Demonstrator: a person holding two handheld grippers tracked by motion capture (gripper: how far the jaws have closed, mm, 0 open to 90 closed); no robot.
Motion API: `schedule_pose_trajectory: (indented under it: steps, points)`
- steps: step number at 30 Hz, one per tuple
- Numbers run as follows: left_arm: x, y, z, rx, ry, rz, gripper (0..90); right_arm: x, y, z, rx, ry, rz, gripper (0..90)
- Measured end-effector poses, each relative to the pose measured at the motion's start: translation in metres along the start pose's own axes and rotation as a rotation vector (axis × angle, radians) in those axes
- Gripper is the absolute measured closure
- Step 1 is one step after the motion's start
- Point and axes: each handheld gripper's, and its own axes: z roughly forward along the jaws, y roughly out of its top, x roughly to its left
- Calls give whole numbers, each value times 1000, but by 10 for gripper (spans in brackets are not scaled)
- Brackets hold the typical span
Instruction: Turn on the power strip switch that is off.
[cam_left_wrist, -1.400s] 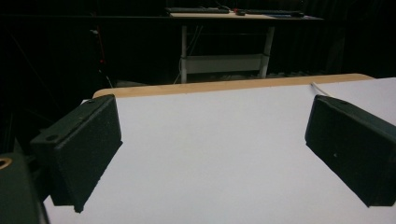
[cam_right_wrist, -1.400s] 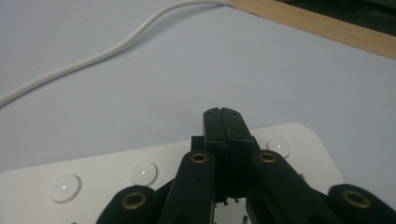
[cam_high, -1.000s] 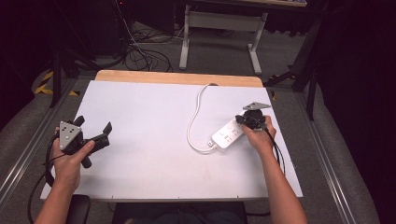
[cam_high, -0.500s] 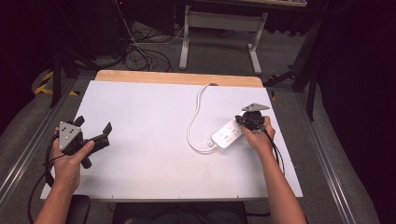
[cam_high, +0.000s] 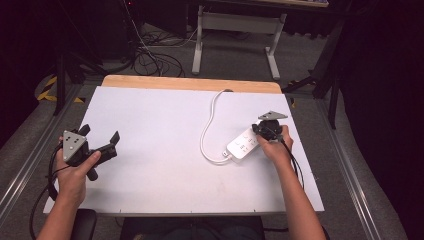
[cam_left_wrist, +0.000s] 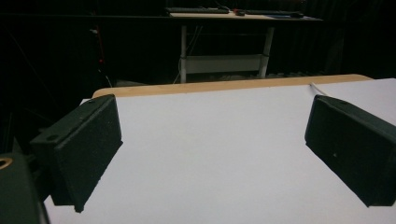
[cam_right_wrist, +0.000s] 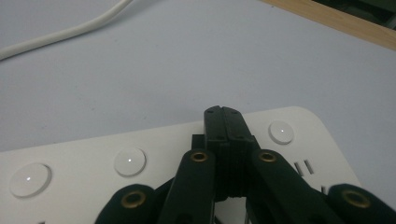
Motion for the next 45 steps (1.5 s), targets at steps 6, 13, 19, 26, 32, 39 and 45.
schedule_pose_trajectory:
  steps: [6,13,19,26,32,39,45]
  points:
    - [0,0,0,-2,1,0,45,3,-1,0,1,-20,-7,900]
    - [0,0,0,-3,0,0,45,2,0,1,8,-3,10,900]
    - [0,0,-1,-4,-1,-4,45,5,1,1,14,-29,1,900]
    - [0,0,-1,-4,-4,-4,46,7,1,1,14,-42,-13,900]
    - [0,0,-2,-4,-2,-4,45,7,1,1,14,-43,-10,900]
    - [1,0,-2,-3,-1,-4,46,6,1,1,11,-38,-3,900]
    - [0,0,-1,-4,-2,-6,46,5,0,1,9,-31,5,900]
